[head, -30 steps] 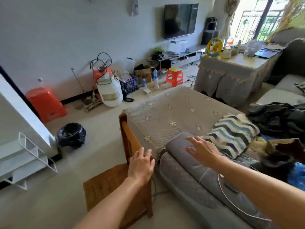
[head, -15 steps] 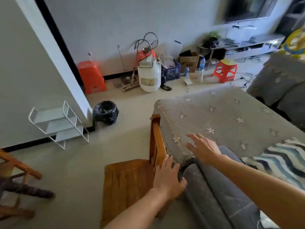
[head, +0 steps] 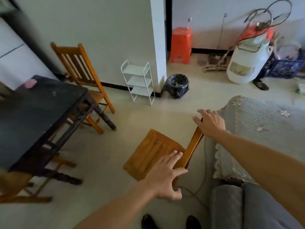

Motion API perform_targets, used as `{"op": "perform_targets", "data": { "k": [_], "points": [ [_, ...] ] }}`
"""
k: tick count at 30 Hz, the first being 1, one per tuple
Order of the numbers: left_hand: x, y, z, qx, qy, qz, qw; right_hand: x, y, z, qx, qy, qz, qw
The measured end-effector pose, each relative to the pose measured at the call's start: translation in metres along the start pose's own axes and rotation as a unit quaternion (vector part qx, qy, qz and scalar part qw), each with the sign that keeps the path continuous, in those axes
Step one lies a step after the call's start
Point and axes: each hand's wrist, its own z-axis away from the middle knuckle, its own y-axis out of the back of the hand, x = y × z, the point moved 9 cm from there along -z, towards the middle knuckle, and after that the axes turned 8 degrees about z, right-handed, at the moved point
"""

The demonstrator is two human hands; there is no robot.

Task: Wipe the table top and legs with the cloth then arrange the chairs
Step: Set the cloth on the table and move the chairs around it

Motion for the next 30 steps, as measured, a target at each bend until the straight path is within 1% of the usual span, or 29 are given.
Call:
{"op": "perform_targets", "data": {
  "k": [3, 6, 10, 12, 13, 14, 16, 19, 24, 30],
  "points": [
    [-0.037, 0.013, 0.041, 0.012, 0.070, -0.025, 0.997, -0.028, -0.007, -0.002, 0.004, 0.054, 0.038, 0.998],
    [-0.078, 0.029, 0.094, 0.026, 0.172, -0.036, 0.984, -0.069, -0.012, 0.003, -0.018, 0.103, 0.071, 0.992],
    [-0.128, 0.032, 0.140, 0.073, 0.328, 0.004, 0.942, -0.123, -0.022, 0.022, -0.019, 0.155, 0.063, 0.986],
    [-0.147, 0.029, 0.149, 0.120, 0.381, 0.040, 0.916, -0.143, -0.022, 0.025, -0.009, 0.173, 0.058, 0.983],
    [-0.153, 0.030, 0.152, 0.148, 0.399, 0.037, 0.904, -0.151, -0.021, 0.026, -0.004, 0.179, 0.058, 0.982],
    [-0.159, 0.031, 0.156, 0.167, 0.408, 0.017, 0.897, -0.158, -0.020, 0.027, 0.000, 0.182, 0.058, 0.981],
    [-0.168, 0.030, 0.167, 0.183, 0.425, -0.016, 0.886, -0.173, -0.017, 0.030, 0.005, 0.193, 0.056, 0.980],
    [-0.182, 0.025, 0.197, 0.190, 0.454, -0.035, 0.870, -0.204, -0.010, 0.044, 0.014, 0.233, 0.043, 0.971],
    [-0.200, 0.000, 0.261, 0.189, 0.492, -0.001, 0.850, -0.277, 0.004, 0.086, 0.045, 0.353, 0.016, 0.934],
    [-0.198, -0.014, 0.296, 0.230, 0.531, -0.012, 0.816, -0.336, 0.004, 0.084, 0.032, 0.418, 0.038, 0.907]
  ]
}}
